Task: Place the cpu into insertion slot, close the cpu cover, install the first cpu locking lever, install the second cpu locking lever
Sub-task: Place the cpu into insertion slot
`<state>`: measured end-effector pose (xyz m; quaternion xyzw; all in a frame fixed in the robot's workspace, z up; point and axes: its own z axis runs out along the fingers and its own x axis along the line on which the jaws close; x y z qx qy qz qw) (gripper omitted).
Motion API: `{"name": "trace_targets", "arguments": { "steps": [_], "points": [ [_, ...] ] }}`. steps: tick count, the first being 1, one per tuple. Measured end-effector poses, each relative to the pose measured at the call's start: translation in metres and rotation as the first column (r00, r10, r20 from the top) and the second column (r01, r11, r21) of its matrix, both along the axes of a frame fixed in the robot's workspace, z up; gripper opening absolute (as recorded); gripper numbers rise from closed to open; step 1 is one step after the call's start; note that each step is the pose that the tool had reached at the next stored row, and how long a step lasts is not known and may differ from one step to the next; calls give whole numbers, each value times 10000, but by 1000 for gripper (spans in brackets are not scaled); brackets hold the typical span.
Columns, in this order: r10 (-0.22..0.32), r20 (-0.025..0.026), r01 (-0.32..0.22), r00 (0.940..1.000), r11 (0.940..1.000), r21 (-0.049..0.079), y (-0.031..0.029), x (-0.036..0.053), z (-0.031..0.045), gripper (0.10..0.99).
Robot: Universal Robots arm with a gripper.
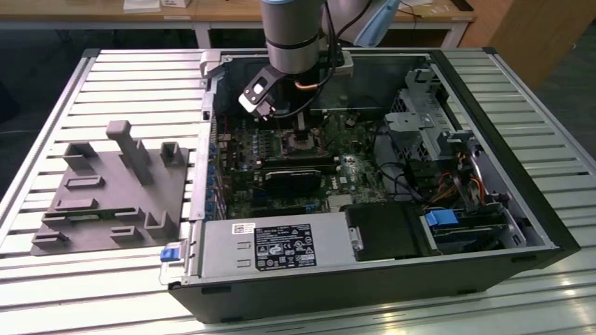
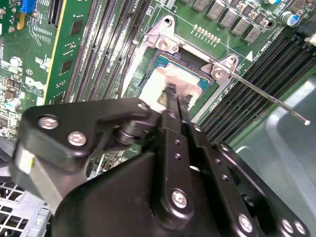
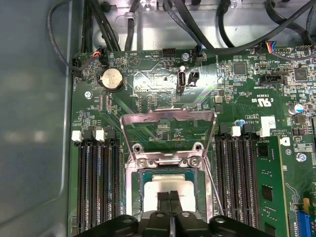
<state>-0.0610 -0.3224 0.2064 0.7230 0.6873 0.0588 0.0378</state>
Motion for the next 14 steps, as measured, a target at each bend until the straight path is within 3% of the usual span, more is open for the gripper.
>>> {"name": "trace_targets", "arguments": {
  "steps": [2, 5, 6, 9, 10, 14],
  "points": [
    [0, 0, 0, 10000, 10000, 0, 0, 0, 0, 106],
    [1, -3, -1, 10000, 10000, 0, 0, 0, 1, 106],
    [0, -65, 0, 10000, 10000, -1, 0, 2, 1, 106],
    [0, -555, 0, 9985, 10000, -1, 0, 20, -1, 106],
    [0, -663, 0, 9978, 10000, -2, 0, 24, 0, 106],
    [0, -669, 0, 9978, 10000, -1, 0, 27, -1, 106]
  ]
}}
